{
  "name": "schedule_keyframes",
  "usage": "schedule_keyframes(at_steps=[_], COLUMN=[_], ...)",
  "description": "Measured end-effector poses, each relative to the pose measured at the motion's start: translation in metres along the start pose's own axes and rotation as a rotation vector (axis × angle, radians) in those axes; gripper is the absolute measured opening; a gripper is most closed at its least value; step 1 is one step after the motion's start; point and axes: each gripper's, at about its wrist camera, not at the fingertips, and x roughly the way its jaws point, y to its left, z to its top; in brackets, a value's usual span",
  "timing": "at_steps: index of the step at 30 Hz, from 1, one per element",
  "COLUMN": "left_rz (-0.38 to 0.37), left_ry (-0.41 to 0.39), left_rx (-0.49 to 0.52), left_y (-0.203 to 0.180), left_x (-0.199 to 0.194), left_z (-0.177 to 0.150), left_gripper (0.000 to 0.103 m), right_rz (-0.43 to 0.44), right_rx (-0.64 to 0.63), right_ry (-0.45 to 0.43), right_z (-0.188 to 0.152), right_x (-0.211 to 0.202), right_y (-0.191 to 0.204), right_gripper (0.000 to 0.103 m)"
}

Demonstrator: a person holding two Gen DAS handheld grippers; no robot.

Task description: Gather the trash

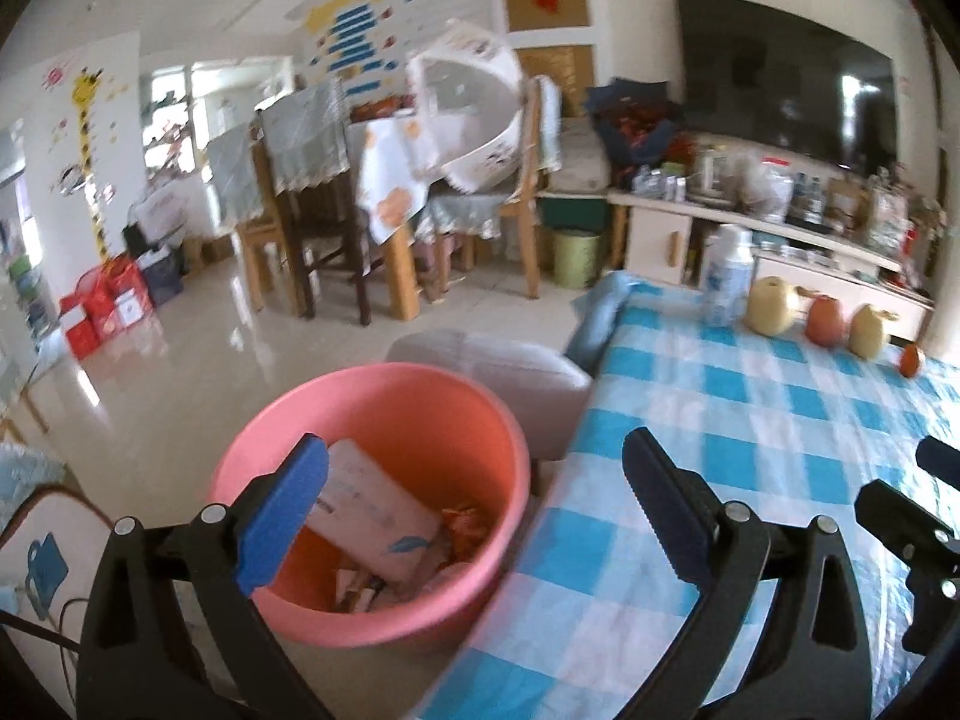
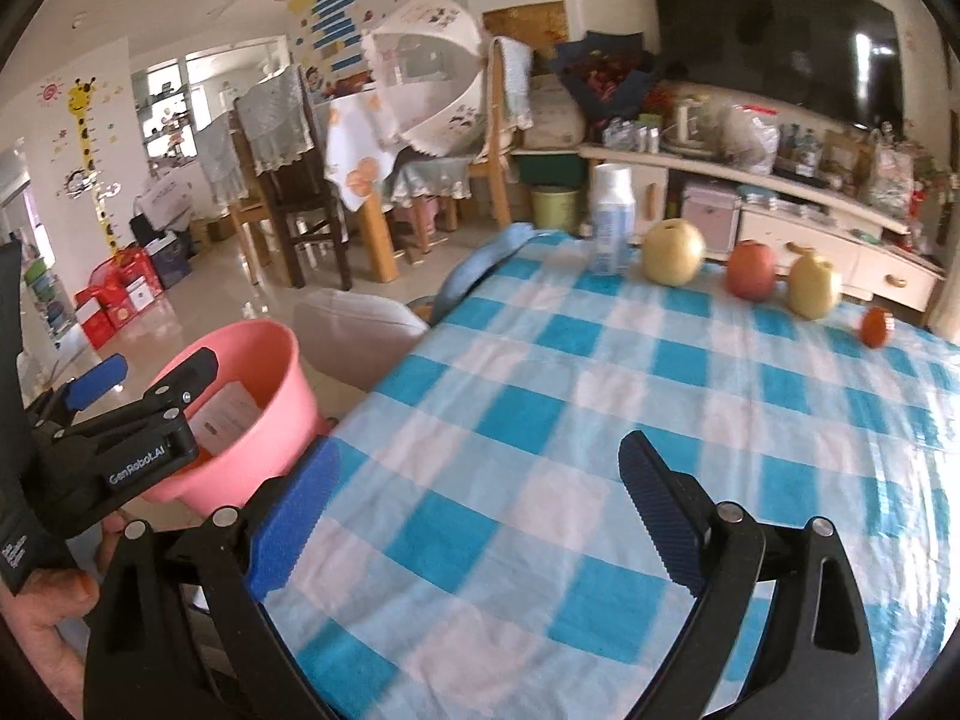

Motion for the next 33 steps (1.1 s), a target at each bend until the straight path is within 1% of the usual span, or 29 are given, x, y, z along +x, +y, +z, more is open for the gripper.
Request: schedule_keyframes(at_steps=[6,9,14,17,18,20,25,28,33], left_rz=[-0.080,-0.101,-0.127,-0.149,-0.157,-0.171,-0.186,-0.216,-0.270], left_ry=[-0.020,-0.045,-0.096,-0.118,-0.125,-0.144,-0.173,-0.197,-0.214], left_rx=[0.052,0.064,0.087,0.092,0.095,0.101,0.115,0.123,0.127], left_y=[-0.034,-0.046,-0.068,-0.079,-0.083,-0.092,-0.111,-0.117,-0.126], left_x=[-0.025,-0.039,-0.070,-0.089,-0.094,-0.108,-0.140,-0.159,-0.186], left_z=[-0.003,-0.004,-0.005,-0.006,-0.006,-0.006,-0.007,-0.007,-0.007], left_gripper=[0.099,0.099,0.099,0.099,0.099,0.099,0.099,0.099,0.099], right_rz=[-0.057,-0.096,-0.133,-0.163,-0.170,-0.185,-0.227,-0.255,-0.307], right_rx=[0.028,0.024,0.033,0.031,0.032,0.037,0.045,0.055,0.069], right_ry=[-0.058,-0.089,-0.125,-0.160,-0.168,-0.192,-0.239,-0.268,-0.301], right_z=[-0.009,-0.017,-0.027,-0.032,-0.034,-0.037,-0.045,-0.050,-0.058], right_x=[-0.042,-0.065,-0.098,-0.122,-0.129,-0.145,-0.183,-0.207,-0.236], right_y=[-0.030,-0.043,-0.058,-0.064,-0.065,-0.069,-0.076,-0.081,-0.089], right_gripper=[0.093,0.093,0.093,0.093,0.095,0.096,0.097,0.097,0.098])
